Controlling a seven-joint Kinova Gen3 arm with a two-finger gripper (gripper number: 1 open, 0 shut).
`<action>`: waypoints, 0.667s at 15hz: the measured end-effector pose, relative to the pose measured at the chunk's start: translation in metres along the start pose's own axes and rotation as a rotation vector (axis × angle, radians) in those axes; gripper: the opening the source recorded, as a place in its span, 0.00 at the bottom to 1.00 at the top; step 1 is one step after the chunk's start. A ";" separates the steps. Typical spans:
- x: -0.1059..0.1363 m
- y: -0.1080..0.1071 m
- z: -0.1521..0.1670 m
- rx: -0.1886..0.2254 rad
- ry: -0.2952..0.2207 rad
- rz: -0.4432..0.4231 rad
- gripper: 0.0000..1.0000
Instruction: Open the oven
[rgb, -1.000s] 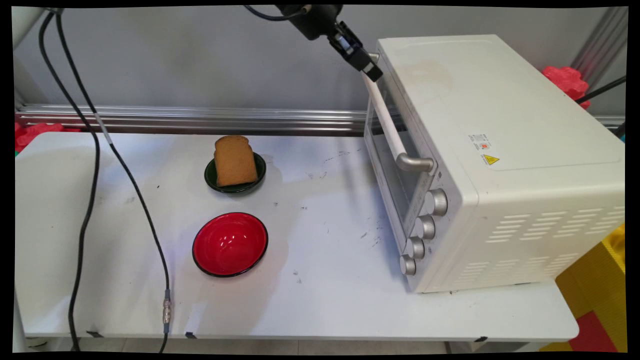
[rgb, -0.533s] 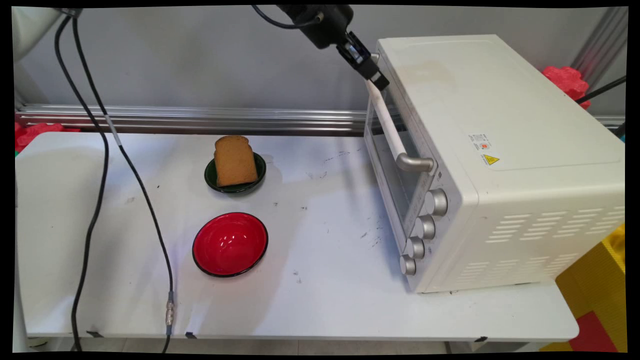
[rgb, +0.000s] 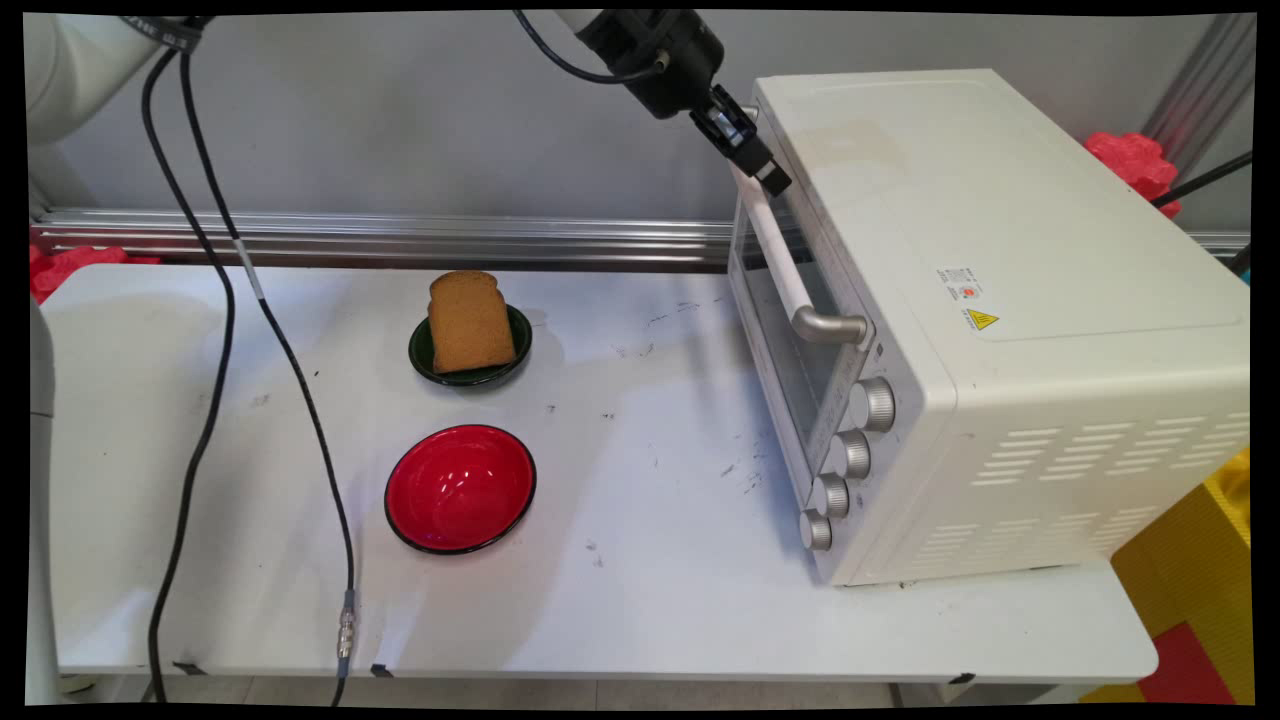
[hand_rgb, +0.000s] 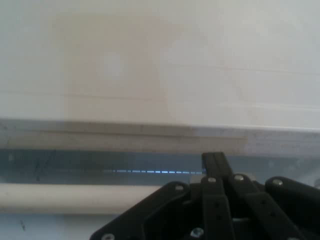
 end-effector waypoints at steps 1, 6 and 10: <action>0.000 -0.002 0.002 0.003 0.004 -0.001 0.00; -0.001 -0.007 0.011 0.006 0.015 -0.005 0.00; -0.002 -0.008 0.018 0.004 0.021 -0.005 0.00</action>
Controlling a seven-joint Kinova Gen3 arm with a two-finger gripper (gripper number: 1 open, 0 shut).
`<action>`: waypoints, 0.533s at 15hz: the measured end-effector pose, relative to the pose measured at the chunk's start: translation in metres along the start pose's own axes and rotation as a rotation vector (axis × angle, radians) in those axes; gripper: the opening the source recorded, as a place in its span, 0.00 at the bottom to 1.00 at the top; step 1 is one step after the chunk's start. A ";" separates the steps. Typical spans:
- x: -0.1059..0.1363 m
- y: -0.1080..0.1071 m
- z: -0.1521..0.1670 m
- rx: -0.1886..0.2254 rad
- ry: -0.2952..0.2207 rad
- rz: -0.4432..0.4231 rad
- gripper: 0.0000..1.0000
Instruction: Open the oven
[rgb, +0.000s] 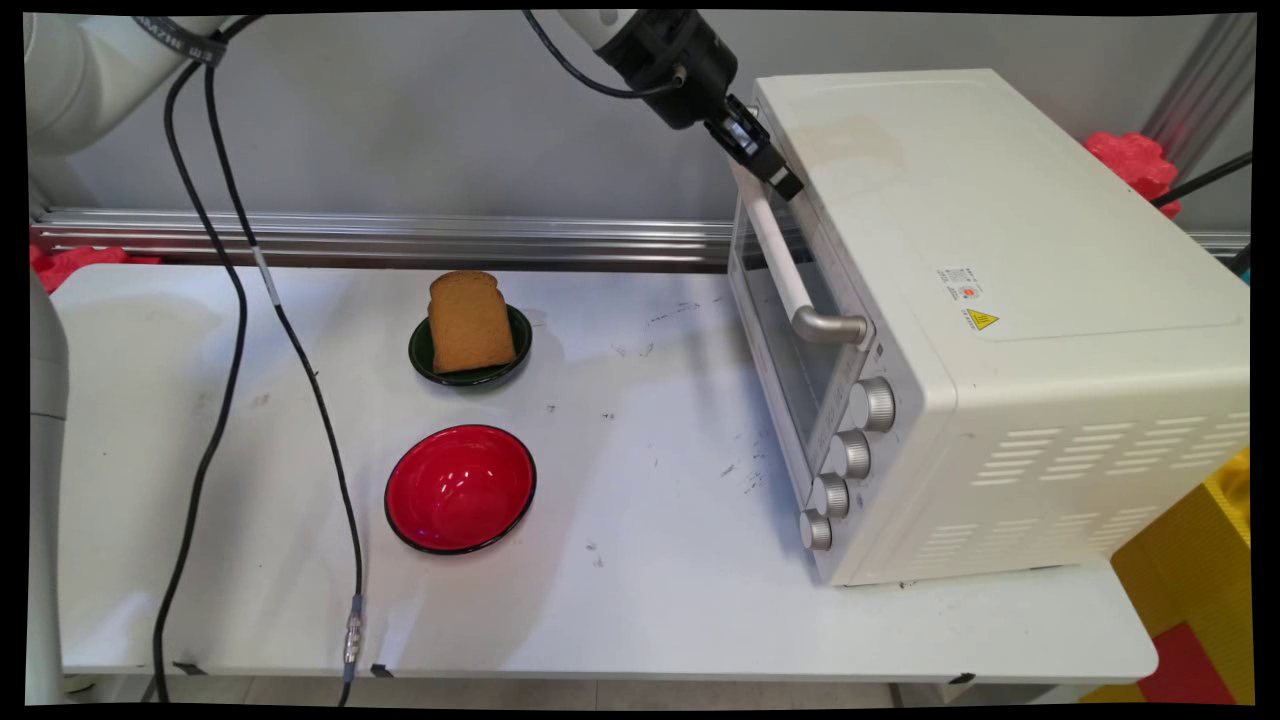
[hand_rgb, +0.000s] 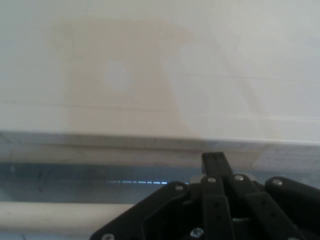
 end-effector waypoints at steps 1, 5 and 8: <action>-0.001 0.000 0.002 0.000 0.001 0.001 0.00; -0.005 0.000 0.006 -0.001 0.001 0.001 0.00; -0.011 0.000 0.007 -0.002 -0.005 0.002 0.00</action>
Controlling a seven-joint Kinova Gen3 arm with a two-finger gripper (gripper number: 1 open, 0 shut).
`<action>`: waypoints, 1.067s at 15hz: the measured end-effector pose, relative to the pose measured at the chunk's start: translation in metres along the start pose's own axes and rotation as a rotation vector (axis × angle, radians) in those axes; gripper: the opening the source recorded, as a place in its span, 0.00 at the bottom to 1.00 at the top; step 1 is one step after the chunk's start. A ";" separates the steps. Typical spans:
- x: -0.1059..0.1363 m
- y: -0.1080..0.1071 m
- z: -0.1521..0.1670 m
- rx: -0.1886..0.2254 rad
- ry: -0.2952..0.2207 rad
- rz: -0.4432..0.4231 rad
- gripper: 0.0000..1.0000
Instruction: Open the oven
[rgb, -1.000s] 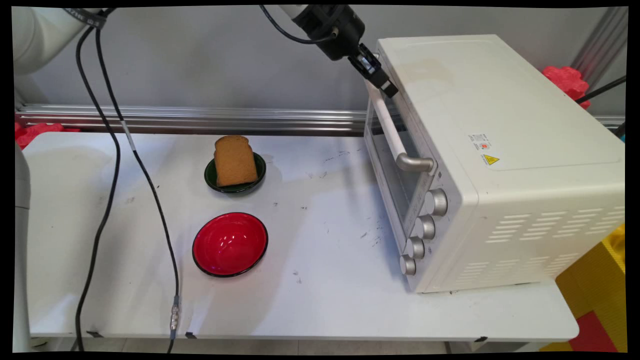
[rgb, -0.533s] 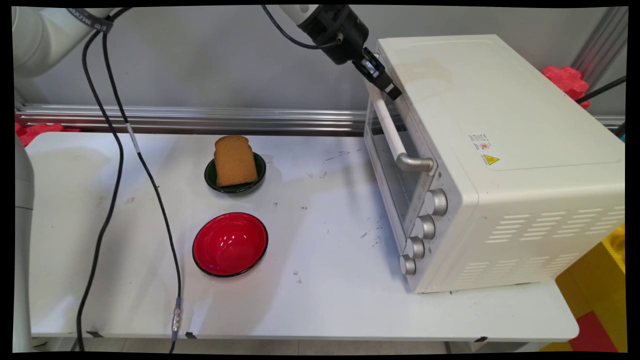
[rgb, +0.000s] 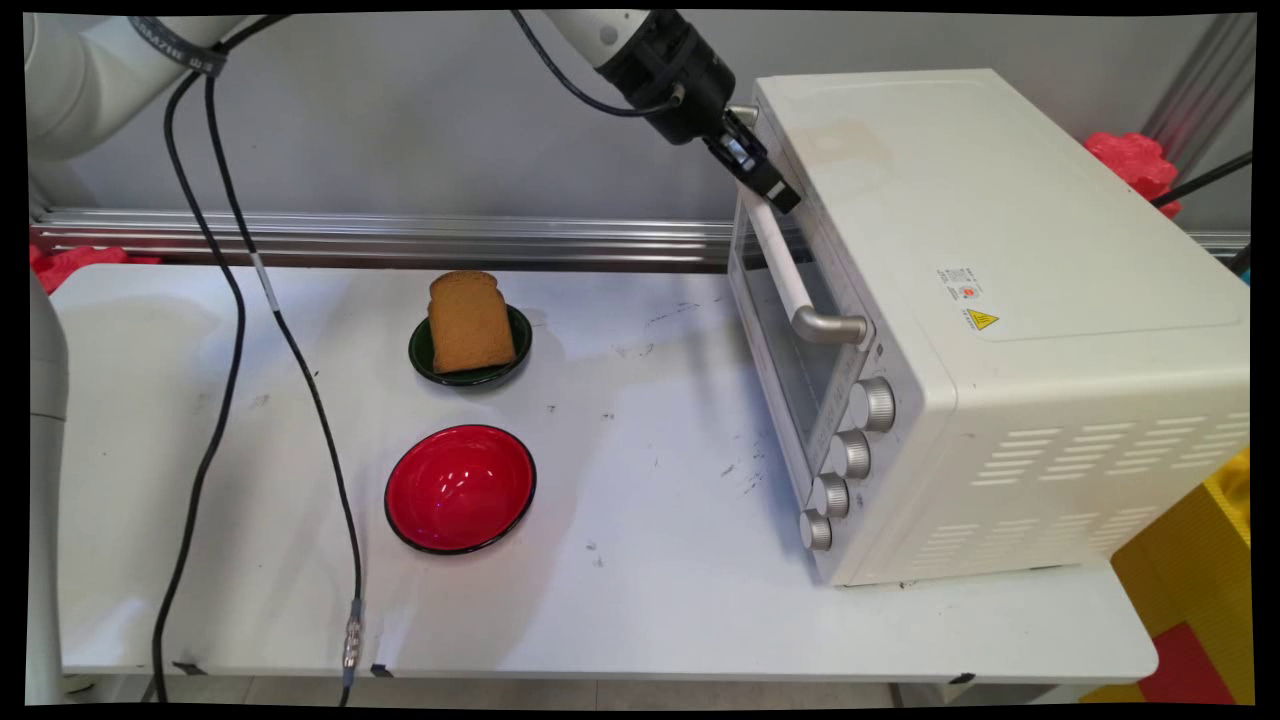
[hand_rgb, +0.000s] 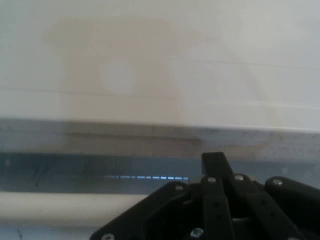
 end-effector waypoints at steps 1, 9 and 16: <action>-0.002 0.000 0.000 -0.001 -0.002 -0.001 0.00; -0.024 0.003 -0.013 0.001 -0.045 -0.007 0.00; -0.048 0.005 -0.030 0.004 -0.098 -0.020 0.00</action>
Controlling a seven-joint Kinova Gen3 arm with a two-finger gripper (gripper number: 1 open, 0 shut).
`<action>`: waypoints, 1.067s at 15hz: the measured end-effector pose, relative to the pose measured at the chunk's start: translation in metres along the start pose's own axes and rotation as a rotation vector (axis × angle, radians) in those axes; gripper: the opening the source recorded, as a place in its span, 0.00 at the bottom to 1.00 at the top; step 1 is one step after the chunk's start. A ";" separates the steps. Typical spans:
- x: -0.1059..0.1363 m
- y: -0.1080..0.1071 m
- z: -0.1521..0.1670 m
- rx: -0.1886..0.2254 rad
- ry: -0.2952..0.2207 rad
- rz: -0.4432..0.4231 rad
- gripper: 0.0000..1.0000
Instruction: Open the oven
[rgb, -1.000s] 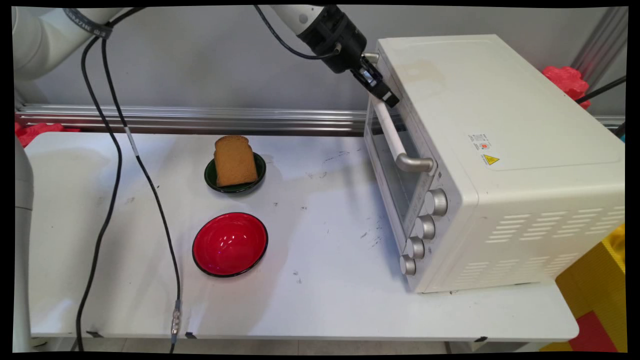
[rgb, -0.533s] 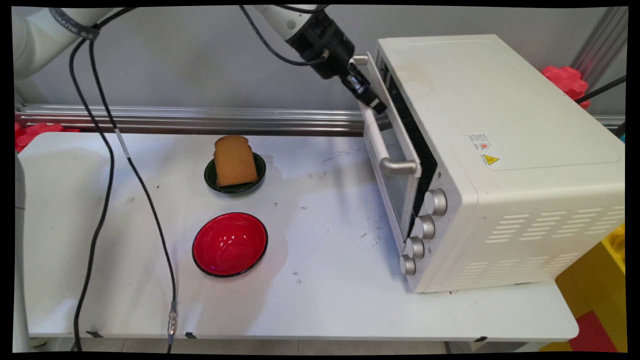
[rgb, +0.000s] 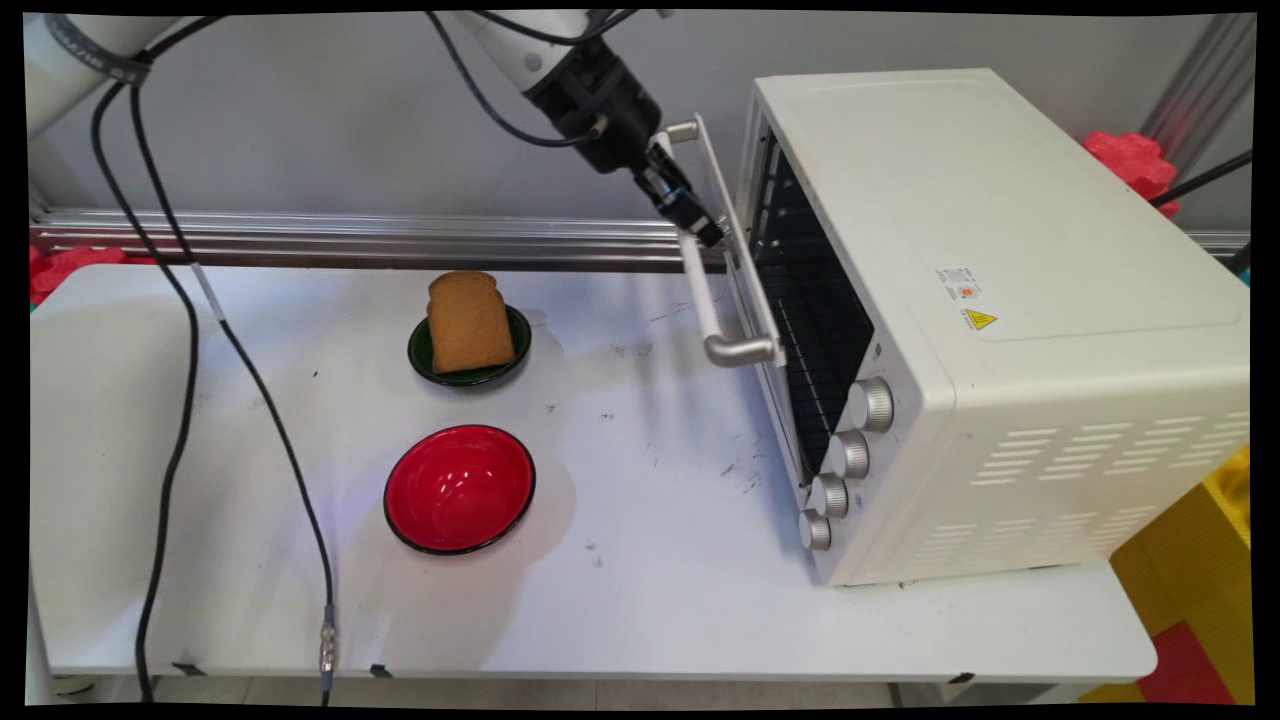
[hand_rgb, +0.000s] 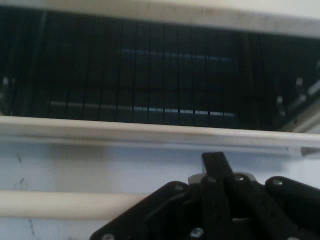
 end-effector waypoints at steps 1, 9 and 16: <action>-0.006 0.000 -0.002 0.001 -0.009 -0.003 0.00; -0.043 -0.001 -0.003 0.008 -0.057 -0.010 0.00; -0.065 -0.002 0.011 0.024 -0.054 -0.004 0.00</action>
